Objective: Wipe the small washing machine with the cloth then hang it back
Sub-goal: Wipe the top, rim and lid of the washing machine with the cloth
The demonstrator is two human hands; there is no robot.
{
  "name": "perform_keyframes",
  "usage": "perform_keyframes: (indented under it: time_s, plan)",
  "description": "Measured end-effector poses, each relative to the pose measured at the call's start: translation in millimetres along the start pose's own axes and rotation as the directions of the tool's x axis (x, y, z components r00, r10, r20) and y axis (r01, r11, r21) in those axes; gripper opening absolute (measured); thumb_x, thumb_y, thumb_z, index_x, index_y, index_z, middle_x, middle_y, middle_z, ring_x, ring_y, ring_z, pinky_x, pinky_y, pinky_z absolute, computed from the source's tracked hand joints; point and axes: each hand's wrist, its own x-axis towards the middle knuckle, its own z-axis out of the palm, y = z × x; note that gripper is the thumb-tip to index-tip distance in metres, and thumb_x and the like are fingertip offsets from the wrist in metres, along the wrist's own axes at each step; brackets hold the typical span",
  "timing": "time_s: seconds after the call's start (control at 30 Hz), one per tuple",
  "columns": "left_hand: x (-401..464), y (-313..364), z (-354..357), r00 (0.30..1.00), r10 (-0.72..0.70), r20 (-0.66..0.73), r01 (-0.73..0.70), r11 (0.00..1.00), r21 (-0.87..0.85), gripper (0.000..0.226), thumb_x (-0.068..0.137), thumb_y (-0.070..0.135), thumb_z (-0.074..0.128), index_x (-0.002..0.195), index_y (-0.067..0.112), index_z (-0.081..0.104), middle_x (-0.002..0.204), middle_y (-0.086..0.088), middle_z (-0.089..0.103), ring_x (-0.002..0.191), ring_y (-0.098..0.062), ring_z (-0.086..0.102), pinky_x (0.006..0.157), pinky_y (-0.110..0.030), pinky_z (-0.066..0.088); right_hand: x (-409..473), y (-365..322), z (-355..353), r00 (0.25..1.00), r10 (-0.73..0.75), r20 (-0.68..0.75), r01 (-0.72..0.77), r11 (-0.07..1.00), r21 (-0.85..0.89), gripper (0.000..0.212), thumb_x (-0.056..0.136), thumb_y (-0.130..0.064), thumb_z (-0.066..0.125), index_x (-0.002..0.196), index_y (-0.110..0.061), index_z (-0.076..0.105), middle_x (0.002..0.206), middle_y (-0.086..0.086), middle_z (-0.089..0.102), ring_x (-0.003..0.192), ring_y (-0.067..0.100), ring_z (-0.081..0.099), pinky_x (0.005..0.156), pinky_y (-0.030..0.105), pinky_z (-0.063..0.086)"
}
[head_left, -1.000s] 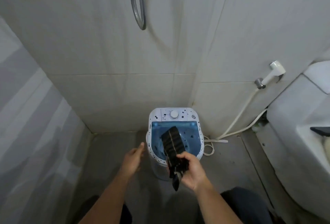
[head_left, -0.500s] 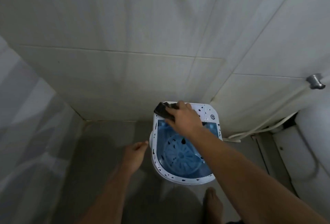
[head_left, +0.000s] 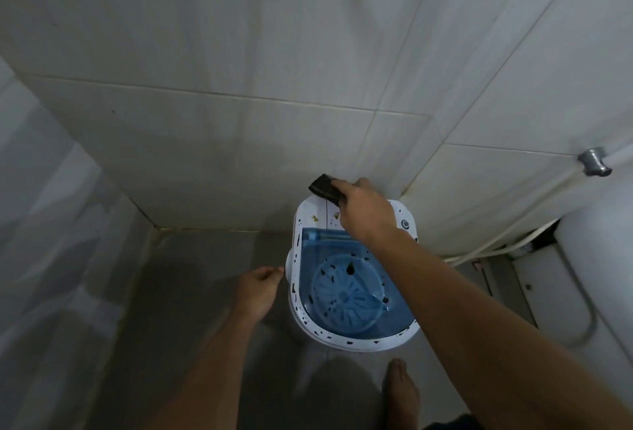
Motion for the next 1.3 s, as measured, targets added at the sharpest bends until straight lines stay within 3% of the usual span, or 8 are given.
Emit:
perform_keyframes:
  time_s: [0.17, 0.37, 0.53, 0.67, 0.83, 1.03, 1.2, 1.3]
  plan:
    - [1.7, 0.0, -0.2, 1.0, 0.026, 0.001, -0.026, 1.0, 0.01, 0.019, 0.094, 0.031, 0.063, 0.079, 0.025, 0.072, 0.083, -0.003, 0.074, 0.084, -0.018, 0.066, 0.083, -0.034, 0.05, -14.0, -0.2, 16.1, 0.978, -0.094, 0.184, 0.134, 0.966, -0.219, 0.056, 0.097, -0.014, 0.058, 0.148, -0.034, 0.044, 0.124, 0.012, 0.044, 0.089, 0.035, 0.064, 0.075, 0.044, 0.058]
    - [5.2, -2.7, 1.2, 1.0, 0.028, 0.002, -0.028, 1.0, 0.012, 0.018, 0.094, 0.032, 0.062, 0.081, 0.025, 0.072, 0.083, -0.003, 0.073, 0.084, -0.02, 0.066, 0.083, -0.036, 0.051, -18.9, -6.2, 12.5, 0.993, -0.069, 0.094, 0.069, 0.998, 0.003, 0.048, 0.1, -0.05, 0.054, 0.143, -0.03, 0.053, 0.126, 0.009, 0.044, 0.1, 0.032, 0.063, 0.089, 0.046, 0.057]
    - [5.3, -1.8, 1.3, 1.0, 0.03, -0.002, -0.03, 0.999, 0.017, 0.021, 0.095, 0.033, 0.061, 0.078, 0.026, 0.071, 0.083, -0.005, 0.073, 0.081, -0.02, 0.064, 0.078, -0.033, 0.049, -31.0, -11.2, 21.8, 0.973, -0.178, 0.147, 0.198, 0.971, -0.132, 0.047, 0.102, -0.044, 0.05, 0.146, -0.028, 0.046, 0.128, 0.012, 0.043, 0.104, 0.032, 0.06, 0.084, 0.045, 0.057]
    - [5.8, -2.3, 1.1, 0.999, 0.046, -0.002, -0.046, 0.999, 0.028, 0.021, 0.095, 0.032, 0.062, 0.076, 0.026, 0.07, 0.084, -0.003, 0.073, 0.09, -0.025, 0.068, 0.083, -0.036, 0.052, -27.1, -7.1, 18.4, 0.997, -0.073, 0.02, 0.075, 0.992, -0.103, 0.045, 0.103, -0.042, 0.049, 0.145, -0.028, 0.048, 0.127, 0.012, 0.043, 0.1, 0.032, 0.06, 0.08, 0.045, 0.058]
    - [2.8, -1.0, 0.9, 0.999, 0.038, 0.004, -0.038, 0.999, 0.021, 0.026, 0.095, 0.04, 0.059, 0.078, 0.025, 0.071, 0.092, -0.009, 0.075, 0.086, -0.023, 0.066, 0.085, -0.038, 0.052, -40.4, -3.9, 23.9, 0.992, -0.065, 0.112, 0.079, 0.989, -0.126, 0.043, 0.103, -0.042, 0.047, 0.142, -0.025, 0.05, 0.125, 0.012, 0.044, 0.095, 0.033, 0.062, 0.077, 0.042, 0.057]
    - [4.6, -1.6, 1.2, 0.999, 0.045, -0.018, -0.044, 0.999, 0.031, 0.027, 0.095, 0.039, 0.059, 0.083, 0.02, 0.074, 0.085, -0.005, 0.074, 0.09, -0.025, 0.069, 0.085, -0.038, 0.053, -43.2, 0.2, 19.3, 0.999, 0.054, -0.007, -0.054, 0.997, -0.063, 0.039, 0.103, -0.04, 0.048, 0.138, -0.024, 0.055, 0.118, 0.012, 0.046, 0.086, 0.034, 0.063, 0.071, 0.043, 0.058]
    - [3.8, -0.8, 2.8, 0.999, 0.019, -0.025, -0.019, 1.0, 0.006, 0.031, 0.096, 0.042, 0.057, 0.082, 0.02, 0.073, 0.087, -0.008, 0.074, 0.083, -0.02, 0.064, 0.08, -0.035, 0.05, -52.0, -13.7, 31.7, 0.99, -0.098, 0.102, 0.109, 0.989, -0.104, 0.042, 0.103, -0.039, 0.048, 0.143, -0.025, 0.047, 0.126, 0.012, 0.041, 0.1, 0.034, 0.061, 0.081, 0.047, 0.058]
    - [2.2, 1.3, 3.9, 0.999, 0.027, -0.025, -0.027, 1.0, 0.012, 0.028, 0.097, 0.039, 0.055, 0.079, 0.024, 0.071, 0.086, -0.004, 0.074, 0.085, -0.018, 0.066, 0.075, -0.031, 0.047, -41.9, -12.4, 29.4, 0.999, -0.003, 0.05, 0.007, 0.997, -0.075, 0.042, 0.104, -0.039, 0.047, 0.144, -0.025, 0.046, 0.125, 0.013, 0.042, 0.098, 0.034, 0.061, 0.079, 0.047, 0.058]
